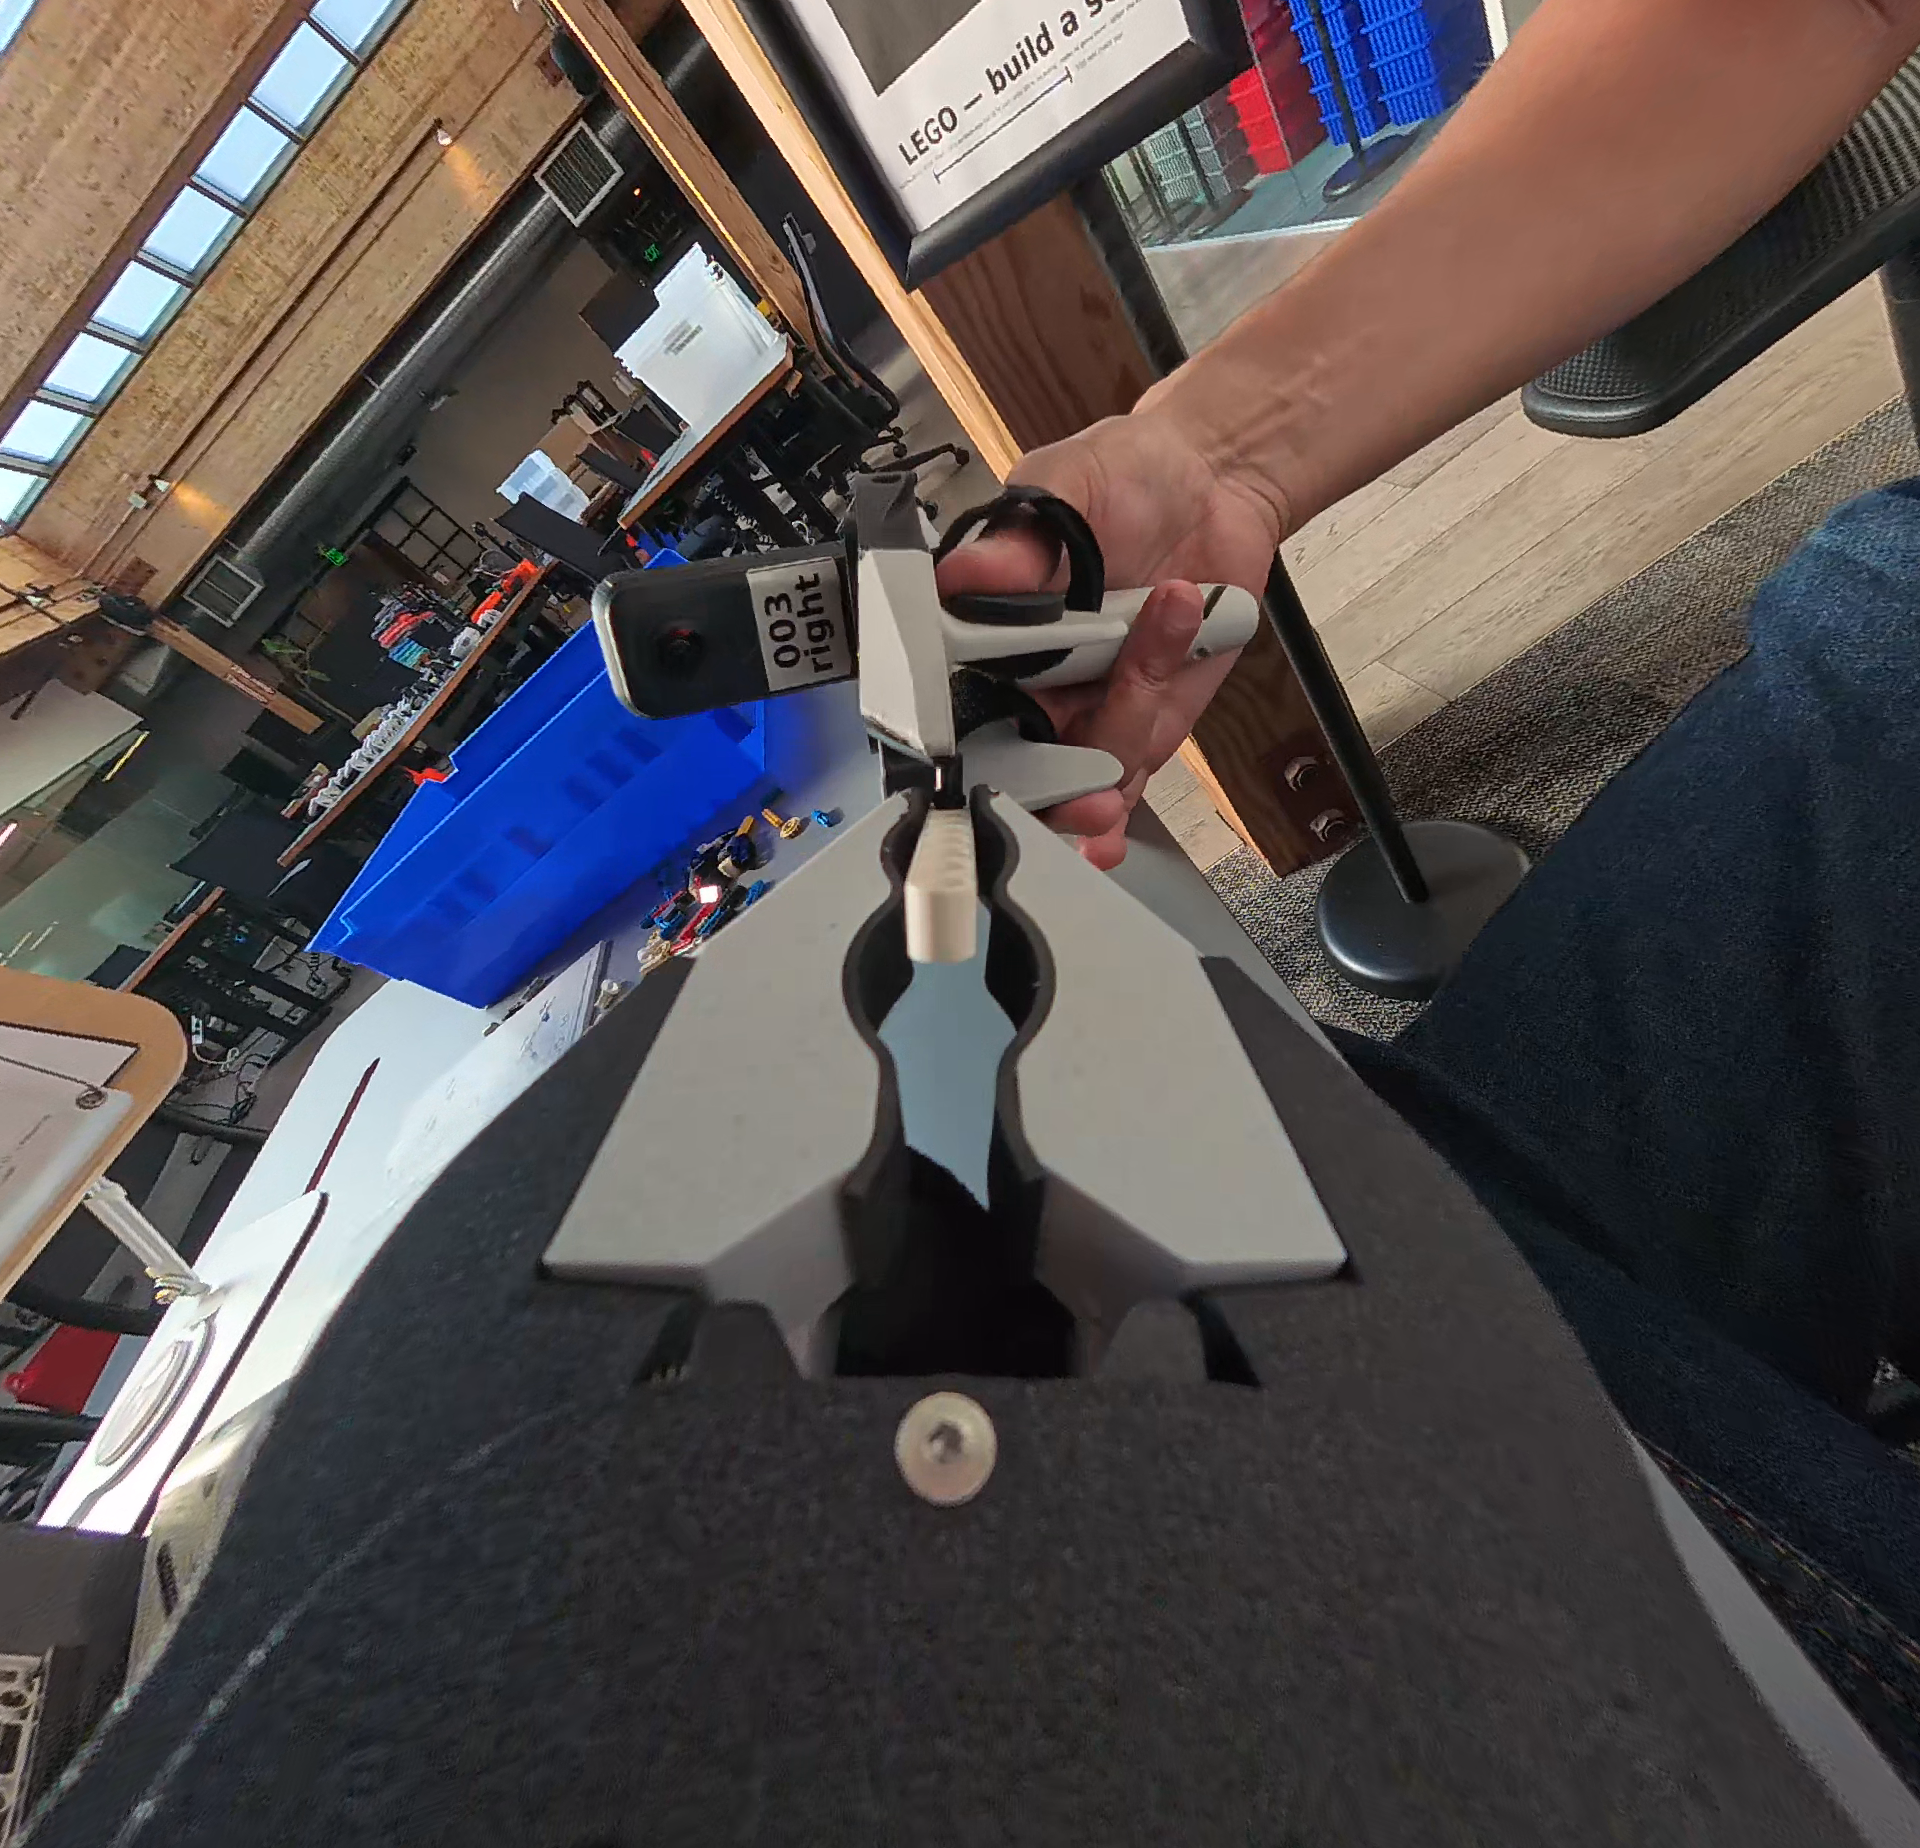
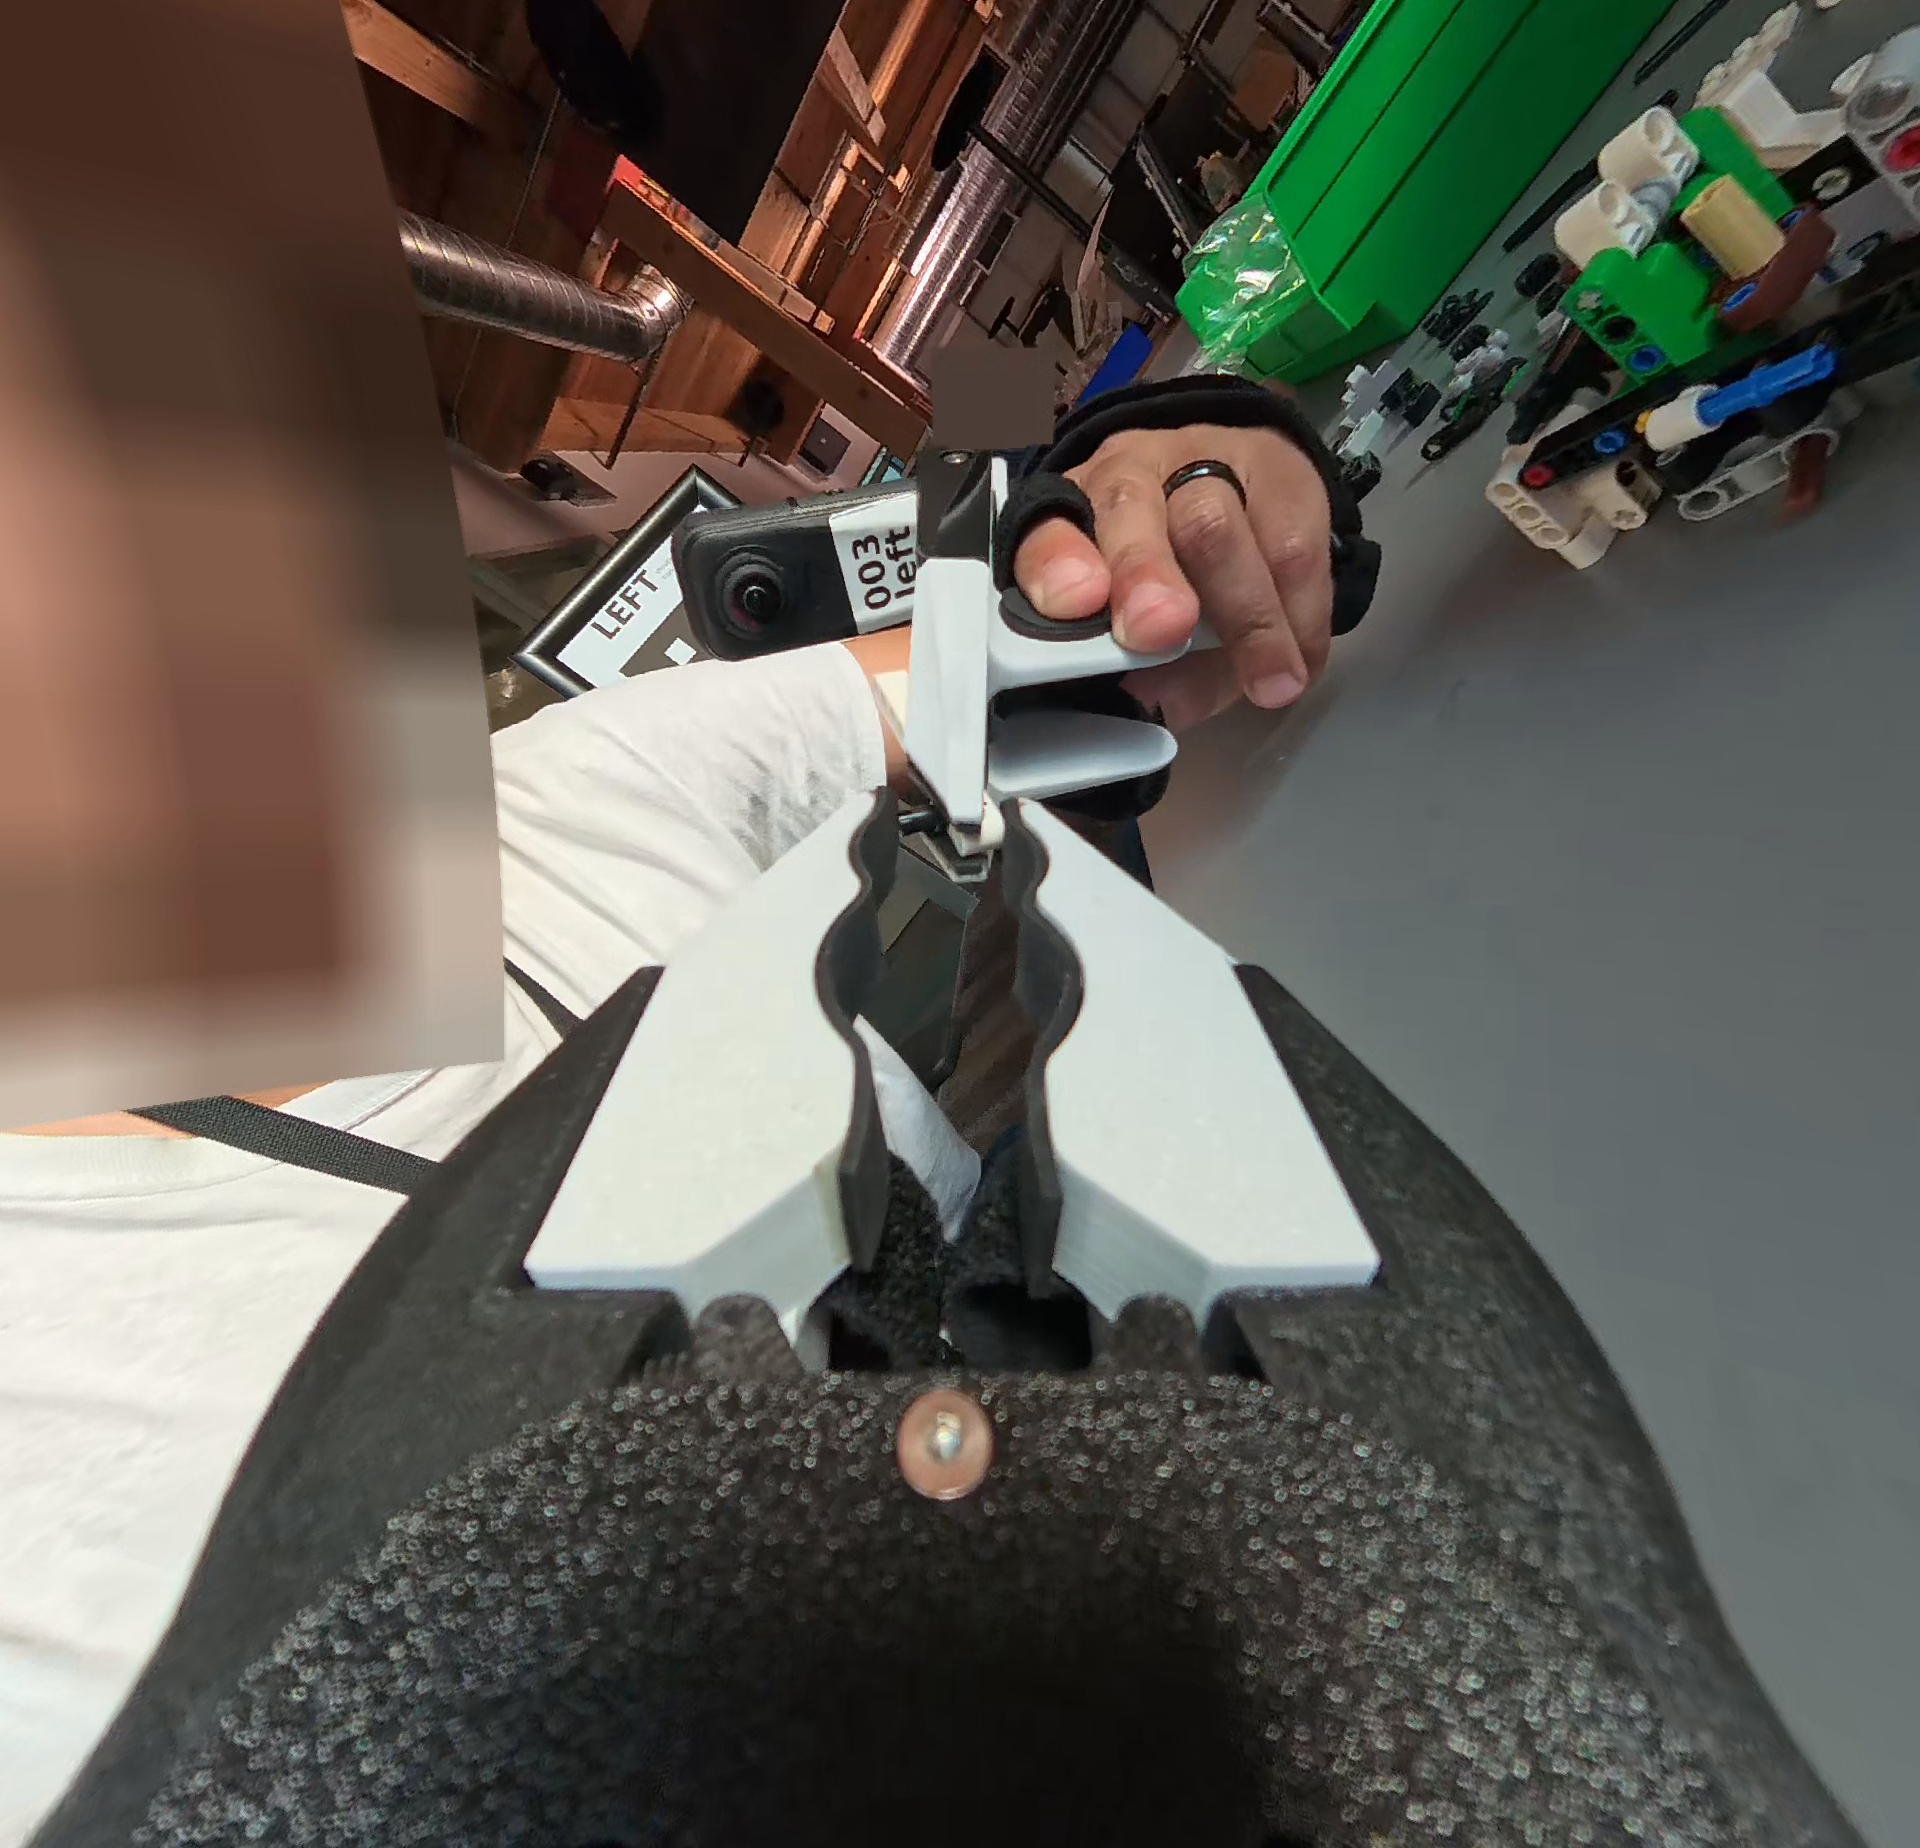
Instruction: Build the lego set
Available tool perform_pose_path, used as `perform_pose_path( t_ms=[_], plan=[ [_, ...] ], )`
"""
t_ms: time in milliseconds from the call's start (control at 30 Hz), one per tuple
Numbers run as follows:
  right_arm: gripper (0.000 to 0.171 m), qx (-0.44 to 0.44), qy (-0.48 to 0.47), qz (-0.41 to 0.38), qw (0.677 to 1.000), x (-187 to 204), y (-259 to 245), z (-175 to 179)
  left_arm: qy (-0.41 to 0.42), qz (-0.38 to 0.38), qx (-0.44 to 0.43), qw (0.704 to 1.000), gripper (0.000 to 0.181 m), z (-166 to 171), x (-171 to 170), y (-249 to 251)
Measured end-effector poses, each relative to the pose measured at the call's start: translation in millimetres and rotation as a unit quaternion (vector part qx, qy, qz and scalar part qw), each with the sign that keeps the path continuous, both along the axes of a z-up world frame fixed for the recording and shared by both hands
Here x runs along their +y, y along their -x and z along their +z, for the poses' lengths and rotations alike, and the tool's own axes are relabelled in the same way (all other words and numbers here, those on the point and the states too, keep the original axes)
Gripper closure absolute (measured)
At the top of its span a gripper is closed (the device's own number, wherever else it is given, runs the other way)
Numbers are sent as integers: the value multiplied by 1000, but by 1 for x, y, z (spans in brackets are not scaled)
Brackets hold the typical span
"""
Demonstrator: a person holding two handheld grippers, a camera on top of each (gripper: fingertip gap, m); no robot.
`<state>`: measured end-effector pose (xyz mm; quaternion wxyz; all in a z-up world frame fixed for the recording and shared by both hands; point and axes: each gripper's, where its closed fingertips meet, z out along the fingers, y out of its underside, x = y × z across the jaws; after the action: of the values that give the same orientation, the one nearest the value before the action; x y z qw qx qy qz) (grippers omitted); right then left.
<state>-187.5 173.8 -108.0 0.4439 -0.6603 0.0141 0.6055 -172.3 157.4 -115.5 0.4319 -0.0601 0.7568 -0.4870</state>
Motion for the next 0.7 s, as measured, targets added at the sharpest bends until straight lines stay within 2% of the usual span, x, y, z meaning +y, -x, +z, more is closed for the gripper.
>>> perform_pose_path(
  t_ms=[200,400,500,600,700],
  plan=[
    [156,-23,-21,-5,1000,-3,3,2,13,-9,10,1000,175,3,-3,3],
    [154,-7,-10,-20,1000,3,-4,2,30,7,38,999,175,3,4,-3],
    [144,-43,-45,-57,996,4,-12,8,83,12,88,993,175,9,13,-7],
    [145,-128,-70,-104,984,7,-30,8,178,-9,186,966,175,16,20,-13],
    [146,-226,-102,-142,958,13,-46,12,301,-61,302,902,175,30,19,-10]
  ],
)
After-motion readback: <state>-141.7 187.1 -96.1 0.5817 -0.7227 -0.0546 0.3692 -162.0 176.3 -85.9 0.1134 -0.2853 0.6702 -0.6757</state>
